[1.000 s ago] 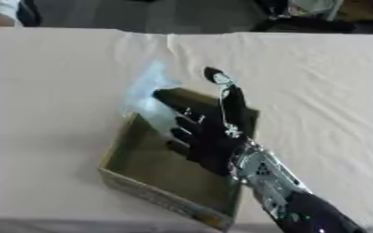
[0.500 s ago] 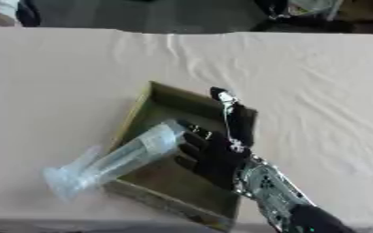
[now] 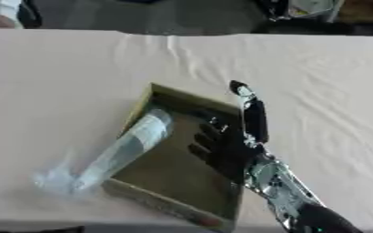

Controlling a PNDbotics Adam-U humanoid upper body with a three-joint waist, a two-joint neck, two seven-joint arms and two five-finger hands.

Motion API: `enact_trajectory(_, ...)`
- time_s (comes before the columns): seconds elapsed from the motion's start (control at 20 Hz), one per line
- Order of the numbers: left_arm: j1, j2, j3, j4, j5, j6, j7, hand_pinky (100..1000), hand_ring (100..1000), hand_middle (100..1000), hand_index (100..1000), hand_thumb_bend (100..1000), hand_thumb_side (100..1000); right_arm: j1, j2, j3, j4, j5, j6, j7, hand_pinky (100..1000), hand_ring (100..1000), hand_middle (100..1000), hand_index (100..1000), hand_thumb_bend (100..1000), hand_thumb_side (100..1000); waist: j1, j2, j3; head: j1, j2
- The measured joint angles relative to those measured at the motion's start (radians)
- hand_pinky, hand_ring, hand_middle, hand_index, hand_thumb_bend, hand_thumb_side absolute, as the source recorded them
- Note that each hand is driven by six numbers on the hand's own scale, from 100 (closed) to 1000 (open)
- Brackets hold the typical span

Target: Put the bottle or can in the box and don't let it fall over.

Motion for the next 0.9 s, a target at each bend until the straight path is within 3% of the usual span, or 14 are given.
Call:
enact_trajectory(0.15,0.008,0.0,0.0,0.0,0.001,0.0,0.0,923,924,804,819,556,712,-0.061,-0.032,-0.05,0.0,0.031,-0.032,0.031,100,106,206,971,252,1000,0.002,-0.013,0.0,0.001,0.007)
enact_trajectory(0.2,0.01,0.0,0.0,0.0,0.001,0.0,0.0,923,924,804,819,556,712,-0.082,-0.045,-0.07,0.0,0.043,-0.045,0.043,100,279,364,956,204,925,0.003,-0.013,-0.002,0.002,0.009)
enact_trajectory(0.25,0.014,0.0,0.0,0.0,0.001,0.0,0.0,923,924,804,819,556,712,-0.104,-0.058,-0.09,0.0,0.056,-0.058,0.055,106,366,439,958,210,868,0.003,-0.015,-0.007,0.004,0.013)
enact_trajectory(0.35,0.019,0.0,0.001,0.001,0.001,-0.002,0.002,923,925,804,819,557,712,-0.147,-0.088,-0.133,0.0,0.083,-0.084,0.082,290,469,523,959,219,825,0.006,-0.016,-0.02,0.013,0.014)
enact_trajectory(0.4,0.02,0.0,0.004,0.001,0.001,-0.004,0.004,923,925,805,819,557,712,-0.169,-0.101,-0.156,0.0,0.097,-0.098,0.096,607,586,637,948,237,774,0.008,-0.016,-0.025,0.018,0.014)
enact_trajectory(0.5,0.023,0.0,0.008,0.001,-0.001,-0.005,0.009,922,925,804,819,556,712,-0.216,-0.123,-0.202,0.0,0.125,-0.126,0.117,797,711,745,927,237,757,0.009,-0.015,-0.033,0.027,0.014)
enact_trajectory(0.7,0.023,0.0,0.013,0.0,-0.004,-0.007,0.015,922,925,804,819,554,713,-0.264,-0.158,-0.299,0.0,0.185,-0.186,0.113,1000,889,894,933,189,748,0.009,-0.006,-0.037,0.037,0.009)
enact_trajectory(0.9,0.023,0.0,0.013,0.0,-0.004,-0.006,0.017,923,926,805,819,555,714,-0.23,-0.183,-0.396,-0.001,0.244,-0.246,0.132,1000,1000,1000,946,168,721,0.009,-0.003,-0.034,0.04,0.004)
